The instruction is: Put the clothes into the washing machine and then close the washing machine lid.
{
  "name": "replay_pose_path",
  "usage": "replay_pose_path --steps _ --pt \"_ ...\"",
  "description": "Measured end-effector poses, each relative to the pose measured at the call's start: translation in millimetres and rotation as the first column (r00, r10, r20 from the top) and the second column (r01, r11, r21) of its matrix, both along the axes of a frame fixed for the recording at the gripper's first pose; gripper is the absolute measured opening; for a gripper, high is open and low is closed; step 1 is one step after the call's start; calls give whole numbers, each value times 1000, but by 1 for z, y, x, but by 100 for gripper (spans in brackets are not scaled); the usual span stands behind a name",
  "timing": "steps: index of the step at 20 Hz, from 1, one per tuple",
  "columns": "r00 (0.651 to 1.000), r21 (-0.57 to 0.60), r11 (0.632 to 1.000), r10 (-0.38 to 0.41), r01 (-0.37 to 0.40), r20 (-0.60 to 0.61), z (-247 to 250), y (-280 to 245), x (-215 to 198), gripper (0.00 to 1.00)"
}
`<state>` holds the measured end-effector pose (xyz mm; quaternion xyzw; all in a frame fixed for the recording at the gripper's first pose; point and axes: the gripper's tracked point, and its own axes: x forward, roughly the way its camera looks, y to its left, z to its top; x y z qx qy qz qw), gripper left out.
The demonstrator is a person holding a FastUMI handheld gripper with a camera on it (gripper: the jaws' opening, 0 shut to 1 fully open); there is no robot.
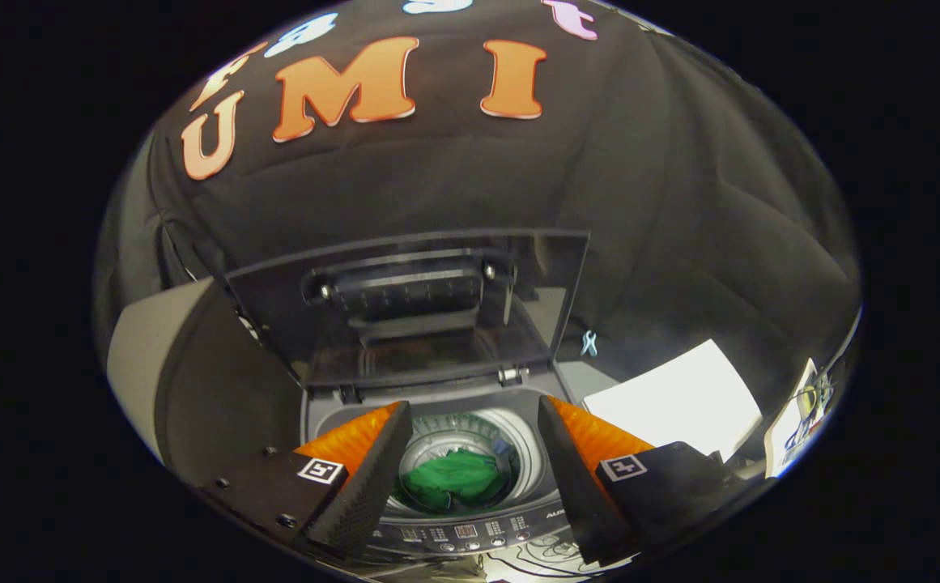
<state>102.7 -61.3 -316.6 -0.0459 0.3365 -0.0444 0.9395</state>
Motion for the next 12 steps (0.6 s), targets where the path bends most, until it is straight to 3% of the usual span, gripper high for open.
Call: replay_pose_path --steps 6,12 --pt "989 -9 999 49 -48 141 66 14 36 99" --pt "973 -13 997 74 -73 218 98 24 83 99"
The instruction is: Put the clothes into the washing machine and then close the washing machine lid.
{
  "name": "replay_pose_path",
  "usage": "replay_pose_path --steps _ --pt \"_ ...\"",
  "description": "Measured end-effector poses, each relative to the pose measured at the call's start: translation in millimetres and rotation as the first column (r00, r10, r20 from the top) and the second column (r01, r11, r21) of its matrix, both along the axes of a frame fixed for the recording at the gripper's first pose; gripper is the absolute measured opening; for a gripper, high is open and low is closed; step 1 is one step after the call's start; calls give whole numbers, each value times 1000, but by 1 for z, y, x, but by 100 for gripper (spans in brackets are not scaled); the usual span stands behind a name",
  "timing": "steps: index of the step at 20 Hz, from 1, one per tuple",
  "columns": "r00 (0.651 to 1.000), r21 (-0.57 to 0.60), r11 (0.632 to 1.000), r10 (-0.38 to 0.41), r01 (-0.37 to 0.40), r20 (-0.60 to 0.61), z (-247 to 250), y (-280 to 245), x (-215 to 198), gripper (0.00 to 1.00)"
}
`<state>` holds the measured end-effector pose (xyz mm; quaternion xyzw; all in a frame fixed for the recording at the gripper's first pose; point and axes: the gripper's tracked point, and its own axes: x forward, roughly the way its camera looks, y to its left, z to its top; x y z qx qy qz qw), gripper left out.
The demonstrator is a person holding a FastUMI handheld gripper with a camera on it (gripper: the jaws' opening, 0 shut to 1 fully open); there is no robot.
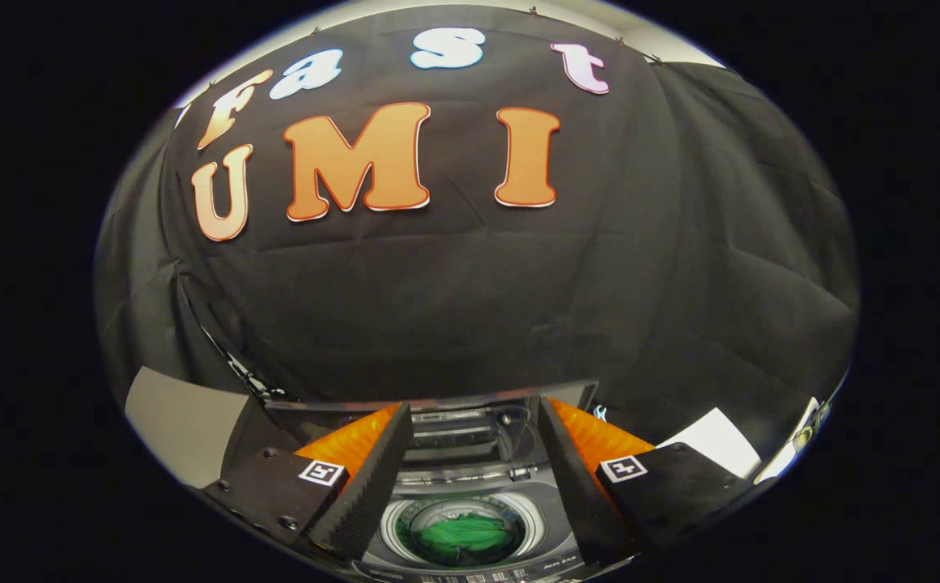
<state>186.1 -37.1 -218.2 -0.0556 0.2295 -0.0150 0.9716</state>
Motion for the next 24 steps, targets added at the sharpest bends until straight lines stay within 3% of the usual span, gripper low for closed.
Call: replay_pose_path --steps 13,24 --pt "996 -22 997 76 -77 -41 -36 40 78 99" --pt "990 -18 997 66 -69 -126 -78 43 86 100"
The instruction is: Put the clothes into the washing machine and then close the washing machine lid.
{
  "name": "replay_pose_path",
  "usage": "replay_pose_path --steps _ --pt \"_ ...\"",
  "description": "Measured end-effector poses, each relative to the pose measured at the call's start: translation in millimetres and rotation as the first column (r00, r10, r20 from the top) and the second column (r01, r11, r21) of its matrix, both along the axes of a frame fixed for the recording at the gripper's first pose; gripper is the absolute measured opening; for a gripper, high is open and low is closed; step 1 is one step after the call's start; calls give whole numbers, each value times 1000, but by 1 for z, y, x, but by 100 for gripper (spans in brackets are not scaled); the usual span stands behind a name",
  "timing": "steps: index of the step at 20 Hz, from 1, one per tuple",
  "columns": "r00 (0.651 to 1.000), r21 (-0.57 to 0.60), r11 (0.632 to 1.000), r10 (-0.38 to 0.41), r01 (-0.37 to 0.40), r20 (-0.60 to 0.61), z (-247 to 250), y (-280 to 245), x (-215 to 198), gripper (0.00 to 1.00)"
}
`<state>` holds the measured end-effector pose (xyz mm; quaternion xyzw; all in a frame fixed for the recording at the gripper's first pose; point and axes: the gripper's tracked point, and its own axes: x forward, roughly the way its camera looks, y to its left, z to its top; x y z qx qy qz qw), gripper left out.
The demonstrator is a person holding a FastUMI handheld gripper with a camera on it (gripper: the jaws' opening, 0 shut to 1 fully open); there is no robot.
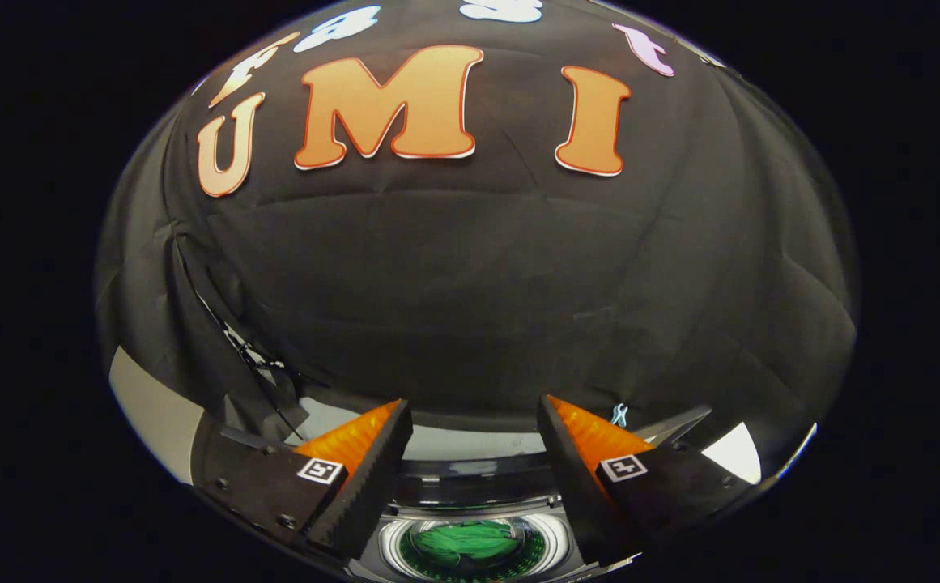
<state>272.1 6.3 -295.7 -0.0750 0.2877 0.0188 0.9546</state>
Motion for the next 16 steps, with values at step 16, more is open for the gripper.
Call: replay_pose_path --steps 16 --pt "999 9 1000 -5 4 45 2 -7 -49 100"
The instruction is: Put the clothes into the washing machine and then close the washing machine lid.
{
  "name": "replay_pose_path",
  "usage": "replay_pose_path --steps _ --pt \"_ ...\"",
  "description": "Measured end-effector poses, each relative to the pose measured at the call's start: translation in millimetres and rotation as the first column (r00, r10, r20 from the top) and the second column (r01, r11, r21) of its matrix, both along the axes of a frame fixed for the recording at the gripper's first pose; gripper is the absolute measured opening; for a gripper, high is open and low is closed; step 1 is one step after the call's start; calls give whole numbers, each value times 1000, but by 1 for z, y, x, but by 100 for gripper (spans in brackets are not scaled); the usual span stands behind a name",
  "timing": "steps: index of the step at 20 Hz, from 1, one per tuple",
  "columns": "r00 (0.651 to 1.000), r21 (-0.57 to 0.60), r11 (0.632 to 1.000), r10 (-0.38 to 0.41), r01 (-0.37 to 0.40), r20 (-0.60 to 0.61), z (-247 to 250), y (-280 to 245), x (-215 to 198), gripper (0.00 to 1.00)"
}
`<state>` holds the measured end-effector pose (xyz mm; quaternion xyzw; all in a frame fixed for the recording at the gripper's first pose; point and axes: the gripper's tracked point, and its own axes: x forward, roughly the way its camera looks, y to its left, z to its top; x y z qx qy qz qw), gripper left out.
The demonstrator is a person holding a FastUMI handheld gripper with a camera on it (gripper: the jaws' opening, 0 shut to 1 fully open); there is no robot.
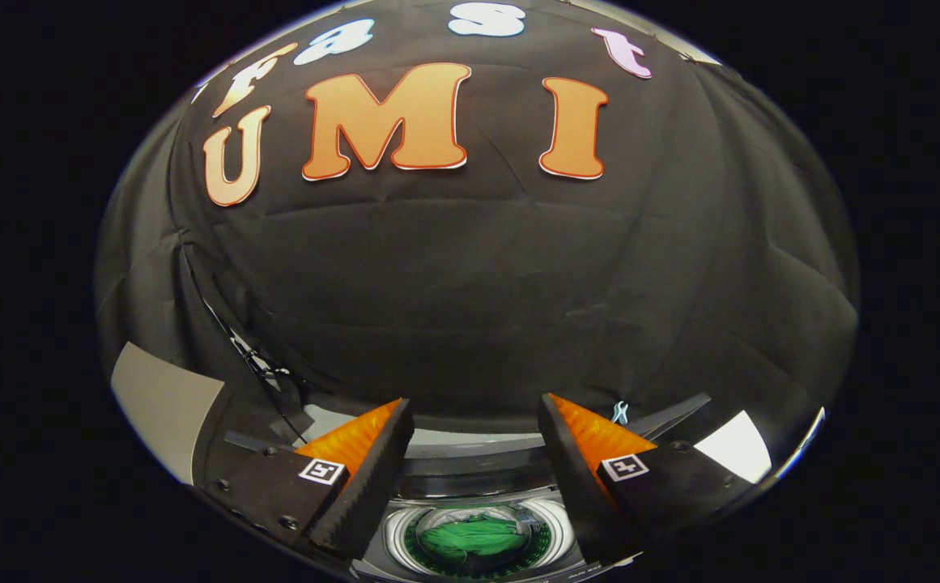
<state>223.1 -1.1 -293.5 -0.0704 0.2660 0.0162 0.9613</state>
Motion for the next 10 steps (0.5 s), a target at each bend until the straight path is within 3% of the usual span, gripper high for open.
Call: replay_pose_path --steps 10 --pt "995 18 1000 25 -24 -98 -26 -9 -83 98"
